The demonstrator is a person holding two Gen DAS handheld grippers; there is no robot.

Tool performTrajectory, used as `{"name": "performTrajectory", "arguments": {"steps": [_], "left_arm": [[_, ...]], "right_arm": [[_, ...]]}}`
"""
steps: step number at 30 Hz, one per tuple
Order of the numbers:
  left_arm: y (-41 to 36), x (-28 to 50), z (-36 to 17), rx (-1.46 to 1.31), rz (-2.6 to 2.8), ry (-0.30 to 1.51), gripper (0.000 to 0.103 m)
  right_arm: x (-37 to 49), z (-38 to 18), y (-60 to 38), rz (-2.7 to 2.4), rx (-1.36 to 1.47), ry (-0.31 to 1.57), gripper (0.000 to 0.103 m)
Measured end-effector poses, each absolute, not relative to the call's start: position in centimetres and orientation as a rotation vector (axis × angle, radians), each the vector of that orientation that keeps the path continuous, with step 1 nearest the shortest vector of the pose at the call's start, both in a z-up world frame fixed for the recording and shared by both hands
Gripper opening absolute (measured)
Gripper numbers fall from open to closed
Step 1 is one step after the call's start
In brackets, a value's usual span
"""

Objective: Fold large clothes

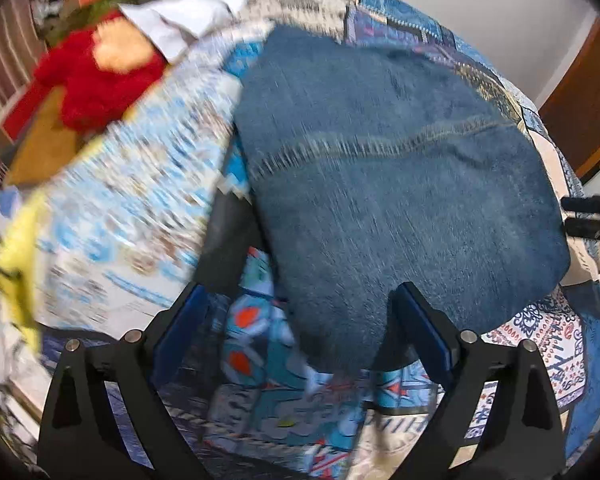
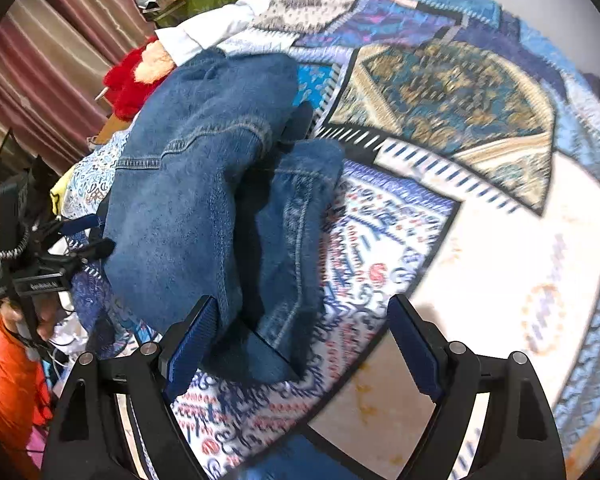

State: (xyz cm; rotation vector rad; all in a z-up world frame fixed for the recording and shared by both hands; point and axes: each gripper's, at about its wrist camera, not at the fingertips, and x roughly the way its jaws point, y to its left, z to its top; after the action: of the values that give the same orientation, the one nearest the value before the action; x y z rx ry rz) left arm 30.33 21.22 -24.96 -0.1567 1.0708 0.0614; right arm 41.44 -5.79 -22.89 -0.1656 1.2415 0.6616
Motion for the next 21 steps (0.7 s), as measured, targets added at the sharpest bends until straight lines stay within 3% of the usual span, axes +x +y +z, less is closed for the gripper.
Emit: {"name": "performTrajectory", "arguments": {"steps": [10,21], "left_arm": [[23.1,36.4,-18.1,-0.142,0.099,0.887,0.096],[24.6,45.6,-23.8,-0.122,0.236,0.973,0.095]], "right_arm": [[44.6,-16.6,-0.4,0.758,-0.060,1.038,0.085],[52.2,-23.4,6.6,0.734,-0.088,1.151,0.085]]}}
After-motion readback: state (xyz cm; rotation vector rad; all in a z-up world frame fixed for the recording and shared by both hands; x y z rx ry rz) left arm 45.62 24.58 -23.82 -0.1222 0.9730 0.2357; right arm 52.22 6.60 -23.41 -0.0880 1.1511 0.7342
